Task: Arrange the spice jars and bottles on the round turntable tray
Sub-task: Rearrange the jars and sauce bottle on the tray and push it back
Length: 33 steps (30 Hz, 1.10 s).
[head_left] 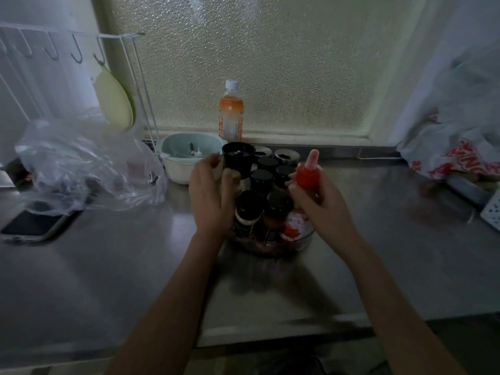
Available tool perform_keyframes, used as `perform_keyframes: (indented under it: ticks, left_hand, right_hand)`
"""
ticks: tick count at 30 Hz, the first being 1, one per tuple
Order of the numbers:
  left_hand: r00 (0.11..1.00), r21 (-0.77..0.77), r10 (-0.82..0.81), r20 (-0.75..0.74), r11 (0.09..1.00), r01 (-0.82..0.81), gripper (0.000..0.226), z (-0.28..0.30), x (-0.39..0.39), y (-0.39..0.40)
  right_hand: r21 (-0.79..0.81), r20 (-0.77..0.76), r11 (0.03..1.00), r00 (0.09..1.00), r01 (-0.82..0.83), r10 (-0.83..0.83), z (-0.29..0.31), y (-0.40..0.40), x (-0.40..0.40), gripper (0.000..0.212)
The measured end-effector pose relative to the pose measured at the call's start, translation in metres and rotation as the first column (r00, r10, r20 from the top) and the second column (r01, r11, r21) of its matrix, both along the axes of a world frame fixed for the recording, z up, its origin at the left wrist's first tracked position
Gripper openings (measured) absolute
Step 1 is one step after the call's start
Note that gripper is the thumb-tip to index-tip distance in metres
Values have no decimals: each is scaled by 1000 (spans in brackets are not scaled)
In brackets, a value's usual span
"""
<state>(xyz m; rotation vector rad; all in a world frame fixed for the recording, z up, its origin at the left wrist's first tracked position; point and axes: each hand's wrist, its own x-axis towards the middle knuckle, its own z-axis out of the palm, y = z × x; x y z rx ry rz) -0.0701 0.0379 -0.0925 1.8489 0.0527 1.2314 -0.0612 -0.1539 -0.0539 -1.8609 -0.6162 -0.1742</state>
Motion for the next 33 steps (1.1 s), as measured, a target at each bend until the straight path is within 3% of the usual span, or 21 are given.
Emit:
perform_keyframes:
  ticks: [4,7,9,11,14,17,21,28,33]
  left_hand:
    - [957,-44,59,284,998,-49,29,17,-13,-13]
    - [940,157,16,342,985,-74,39,18,-17,-17]
    - [953,400,11,303,906,-138,46,14,-16,-19]
    - [976,551,24,218,822,-143,42,13,-15,-22]
    - [995,634,57,84,767,-97,42,20,-14,-28]
    - [999,686,20,-29,728,6,49,26,-14,-28]
    - [987,705,40,-158,705,84,55,32,-11,-33]
    - [949,640,155,-274,766,60,54,42,-7,-50]
    - [928,583,148,-343,808,86,49,44,-2,-55]
  right_hand:
    - [175,22,982,997,70,-75,1,3,-1,14]
    - [347,43,930,988,125,-149,10,-1,-1,14]
    - [366,54,919,982,148,-180,14,-6,2,15]
    - [341,45,929,985,142,-167,13,-8,4,18]
    - [322,20,935,987,147,-161,4,-10,5,28]
    - [313,11,933,982,176,-189,-1,-12,3,26]
    - [326,-1,928,981,182,-192,1,-13,2,28]
    - [326,-5,922,976,209,-220,3,-21,1,30]
    - [383,-1,904,978,192,-207,7,-27,-3,19]
